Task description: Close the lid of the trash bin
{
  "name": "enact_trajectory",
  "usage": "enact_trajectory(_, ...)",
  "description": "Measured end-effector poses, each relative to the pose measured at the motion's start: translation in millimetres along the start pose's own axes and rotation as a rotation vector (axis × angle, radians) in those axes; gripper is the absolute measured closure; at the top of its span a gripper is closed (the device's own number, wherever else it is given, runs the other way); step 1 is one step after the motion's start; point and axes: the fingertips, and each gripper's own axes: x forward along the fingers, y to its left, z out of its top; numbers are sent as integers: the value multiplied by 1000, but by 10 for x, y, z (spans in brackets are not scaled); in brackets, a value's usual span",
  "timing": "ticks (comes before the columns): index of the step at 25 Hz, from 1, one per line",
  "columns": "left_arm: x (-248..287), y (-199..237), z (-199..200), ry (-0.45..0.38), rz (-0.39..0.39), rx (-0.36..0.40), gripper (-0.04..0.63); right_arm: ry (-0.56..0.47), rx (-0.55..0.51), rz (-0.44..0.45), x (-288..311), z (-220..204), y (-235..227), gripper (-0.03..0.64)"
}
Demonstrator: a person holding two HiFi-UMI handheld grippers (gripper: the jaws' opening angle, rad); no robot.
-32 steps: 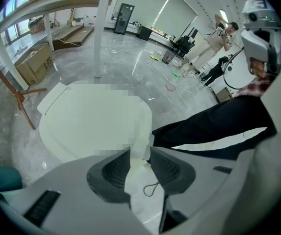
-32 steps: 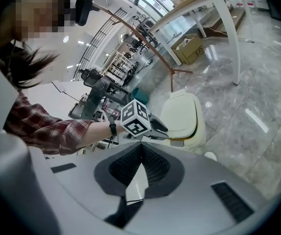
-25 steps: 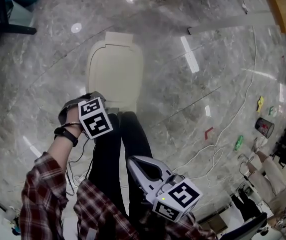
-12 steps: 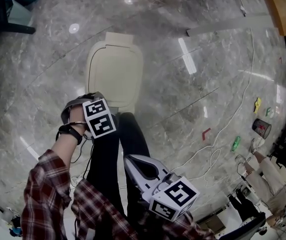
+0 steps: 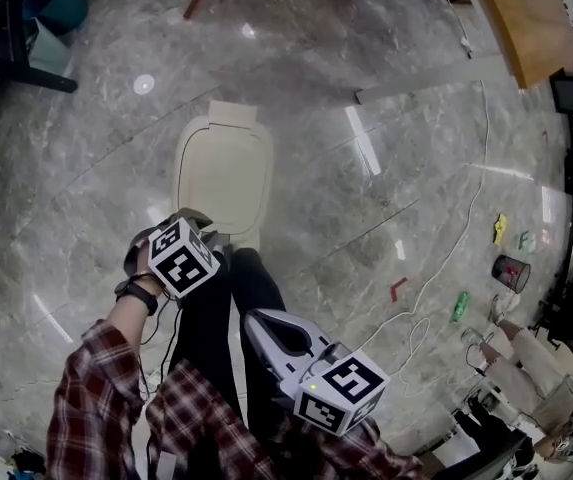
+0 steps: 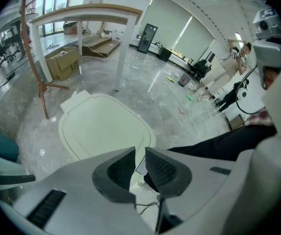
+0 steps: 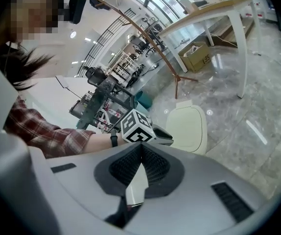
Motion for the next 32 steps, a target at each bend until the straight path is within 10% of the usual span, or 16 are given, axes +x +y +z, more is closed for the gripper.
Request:
enact_trajectory(17, -2703, -298, 1250, -512, 199, -301, 584, -251, -303, 82, -995, 1610, 1264, 604)
enact_trajectory(32, -4928, -1102, 2143, -1026, 345, -201, 584, -460, -571, 169, -1906, 2454, 2355, 604)
